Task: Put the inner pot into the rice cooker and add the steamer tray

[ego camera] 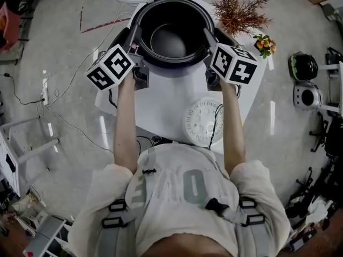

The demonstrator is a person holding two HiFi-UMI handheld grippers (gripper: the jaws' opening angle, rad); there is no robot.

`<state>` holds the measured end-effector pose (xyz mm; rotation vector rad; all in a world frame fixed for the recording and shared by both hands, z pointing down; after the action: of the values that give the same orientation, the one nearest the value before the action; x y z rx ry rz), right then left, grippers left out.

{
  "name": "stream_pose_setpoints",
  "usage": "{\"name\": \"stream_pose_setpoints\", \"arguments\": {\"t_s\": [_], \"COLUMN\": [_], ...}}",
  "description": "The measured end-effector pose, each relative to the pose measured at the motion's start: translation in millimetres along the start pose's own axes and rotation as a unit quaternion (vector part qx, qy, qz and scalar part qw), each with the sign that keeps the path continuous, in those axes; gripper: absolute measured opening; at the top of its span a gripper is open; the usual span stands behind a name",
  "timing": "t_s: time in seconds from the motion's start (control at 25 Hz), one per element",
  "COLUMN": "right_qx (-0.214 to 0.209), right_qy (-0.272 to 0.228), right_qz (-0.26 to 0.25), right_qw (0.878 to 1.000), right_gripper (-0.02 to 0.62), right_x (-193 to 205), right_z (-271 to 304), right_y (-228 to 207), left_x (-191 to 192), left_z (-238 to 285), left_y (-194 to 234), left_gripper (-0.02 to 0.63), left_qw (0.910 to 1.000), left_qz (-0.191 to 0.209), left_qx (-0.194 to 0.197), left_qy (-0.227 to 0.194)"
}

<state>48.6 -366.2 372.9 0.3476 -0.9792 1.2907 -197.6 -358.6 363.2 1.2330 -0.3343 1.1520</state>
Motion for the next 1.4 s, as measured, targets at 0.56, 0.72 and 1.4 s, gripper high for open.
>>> {"name": "stream_pose_setpoints", "arguments": {"t_s": [0.56, 0.72, 1.4], "right_qx": [0.012, 0.031, 0.078], "right_qy": [-0.036, -0.043, 0.044], "right_qz": [-0.010, -0.009, 0.005], "right_qw": [0.999, 0.999, 0.996], "right_gripper": [0.152, 0.150, 0.146], "right_x": [0, 16, 178], "right_z": [-50, -77, -176], "right_y": [24, 33, -46], "left_x": [-6, 7, 231], "left_z": [-56, -82, -95], "left_y": [-12, -17, -90], "left_gripper": [0.147, 0.147, 0.146], "left_qw": [0.9993, 0.9986, 0.9791], "left_qz": [0.022, 0.039, 0.081], "left_qx": [0.013, 0.030, 0.079], "left_qy": [-0.029, -0.022, 0.169]}}
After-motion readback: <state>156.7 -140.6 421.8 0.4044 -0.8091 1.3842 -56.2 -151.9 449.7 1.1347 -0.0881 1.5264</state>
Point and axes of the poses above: the fingertips, and each gripper's own axes: z forward along the fingers, y to its left, x out of its underside, the point moved 2 cm from there along -z, backward along the fingers, and after that the axes turned 9 degrees about y, right-handed, at the moved point
